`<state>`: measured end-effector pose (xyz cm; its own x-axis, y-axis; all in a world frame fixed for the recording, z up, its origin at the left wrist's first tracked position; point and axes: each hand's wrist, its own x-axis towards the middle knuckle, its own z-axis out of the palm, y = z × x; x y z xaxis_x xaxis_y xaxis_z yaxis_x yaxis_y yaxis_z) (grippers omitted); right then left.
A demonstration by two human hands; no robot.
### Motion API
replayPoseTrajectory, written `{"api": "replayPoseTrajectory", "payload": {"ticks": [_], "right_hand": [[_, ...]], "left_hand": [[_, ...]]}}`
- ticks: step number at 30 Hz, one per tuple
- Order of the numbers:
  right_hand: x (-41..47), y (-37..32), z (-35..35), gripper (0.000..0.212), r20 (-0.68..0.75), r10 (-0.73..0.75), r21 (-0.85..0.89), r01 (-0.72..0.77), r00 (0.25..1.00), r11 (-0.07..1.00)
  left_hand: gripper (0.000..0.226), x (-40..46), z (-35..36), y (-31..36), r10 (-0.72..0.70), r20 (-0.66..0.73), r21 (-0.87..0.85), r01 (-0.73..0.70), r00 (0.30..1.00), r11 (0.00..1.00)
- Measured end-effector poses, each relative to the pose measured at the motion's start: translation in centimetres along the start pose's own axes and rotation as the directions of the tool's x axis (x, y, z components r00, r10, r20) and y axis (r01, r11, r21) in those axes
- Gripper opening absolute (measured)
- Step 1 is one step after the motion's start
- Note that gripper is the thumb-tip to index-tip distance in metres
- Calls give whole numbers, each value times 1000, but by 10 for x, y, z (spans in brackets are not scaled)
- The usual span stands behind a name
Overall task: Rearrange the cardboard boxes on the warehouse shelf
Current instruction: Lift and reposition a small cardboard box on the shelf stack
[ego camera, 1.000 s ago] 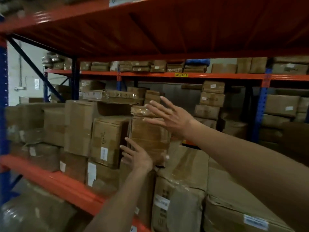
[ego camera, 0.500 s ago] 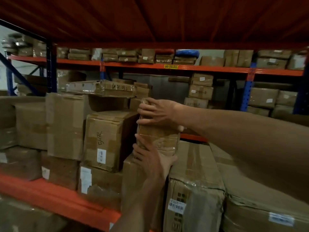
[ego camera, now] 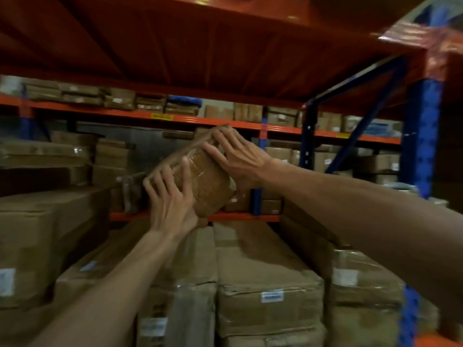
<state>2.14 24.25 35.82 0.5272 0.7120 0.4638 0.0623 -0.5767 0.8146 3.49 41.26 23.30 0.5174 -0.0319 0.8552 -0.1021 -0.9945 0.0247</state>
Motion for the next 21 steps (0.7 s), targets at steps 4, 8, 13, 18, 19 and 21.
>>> {"api": "replayPoseTrajectory", "payload": {"ticks": [4, 8, 13, 18, 19, 21], "right_hand": [[-71, 52, -4, 130, 86, 199, 10, -201, 976, 980], [-139, 66, 4, 140, 162, 359, 92, -376, 919, 922], [-211, 33, 39, 149, 280, 439, 205, -500, 854, 841], [-238, 3, 71, 152, 285, 344, 254, -416, 895, 873], [-234, 0, 74, 153, 268, 330, 247, -396, 905, 884], [-229, -4, 77, 154, 256, 315, 263, -379, 914, 887]], "left_hand": [[152, 26, -30, 65, 159, -44, 8, -158, 986, 987], [151, 28, -45, 118, 319, 1, 55, -318, 948, 946], [157, -4, -31, 160, 429, 151, 84, -444, 891, 892], [165, -54, 8, 167, 370, 243, 18, -386, 897, 922], [167, -58, 11, 164, 346, 241, 10, -358, 907, 934], [171, -60, 16, 159, 337, 239, 11, -350, 911, 937]]}}
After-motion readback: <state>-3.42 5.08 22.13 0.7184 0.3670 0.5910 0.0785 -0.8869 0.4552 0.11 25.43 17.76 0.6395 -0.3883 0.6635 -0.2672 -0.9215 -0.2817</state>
